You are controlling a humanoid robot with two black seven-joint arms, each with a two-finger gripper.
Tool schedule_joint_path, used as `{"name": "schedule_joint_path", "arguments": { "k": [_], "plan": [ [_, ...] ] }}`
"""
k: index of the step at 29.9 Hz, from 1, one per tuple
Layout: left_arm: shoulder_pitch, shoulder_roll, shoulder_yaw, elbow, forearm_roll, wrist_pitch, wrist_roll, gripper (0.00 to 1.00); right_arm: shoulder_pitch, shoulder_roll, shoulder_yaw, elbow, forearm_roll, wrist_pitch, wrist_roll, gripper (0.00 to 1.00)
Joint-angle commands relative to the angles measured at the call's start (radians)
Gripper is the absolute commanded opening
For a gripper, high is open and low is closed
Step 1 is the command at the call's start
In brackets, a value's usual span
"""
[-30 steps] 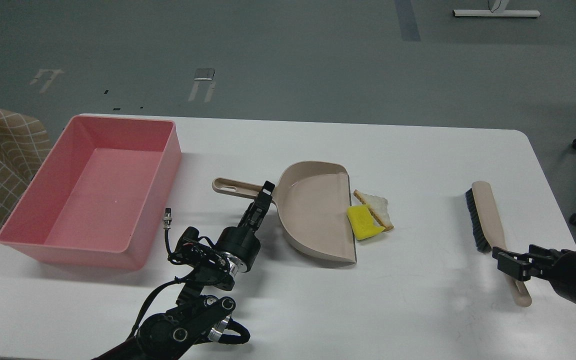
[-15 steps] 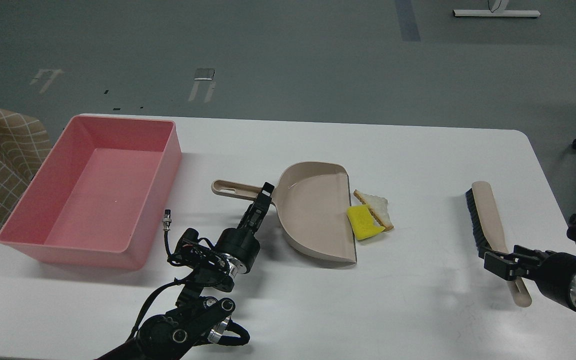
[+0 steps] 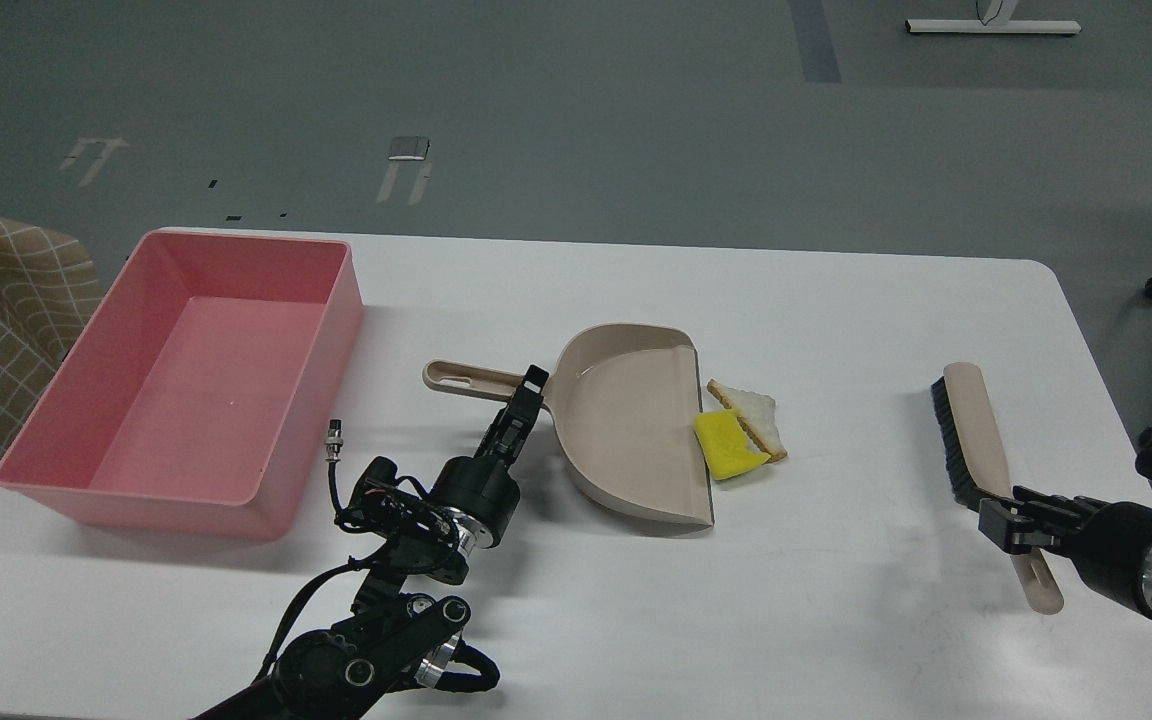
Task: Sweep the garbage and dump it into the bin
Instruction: 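Lower the right gripper and grasp the wooden brush handle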
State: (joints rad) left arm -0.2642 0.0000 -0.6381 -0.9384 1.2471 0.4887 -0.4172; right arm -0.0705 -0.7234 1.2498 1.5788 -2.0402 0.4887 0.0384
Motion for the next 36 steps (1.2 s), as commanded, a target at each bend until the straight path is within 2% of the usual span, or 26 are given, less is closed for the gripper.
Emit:
{"name": "schedule_joint_path", "arguments": {
  "k": [1,36],
  "plan": [
    [-0.003,0.0,0.0,0.0,0.0,0.0,0.0,0.29,0.0,0.001,0.0,0.001,0.0,0.0,0.0,0.39],
    [-0.001,0.0,0.0,0.0,0.0,0.0,0.0,0.29,-0.006,0.002,-0.001,-0.002,0.002,0.0,0.002,0.42]
  ]
}}
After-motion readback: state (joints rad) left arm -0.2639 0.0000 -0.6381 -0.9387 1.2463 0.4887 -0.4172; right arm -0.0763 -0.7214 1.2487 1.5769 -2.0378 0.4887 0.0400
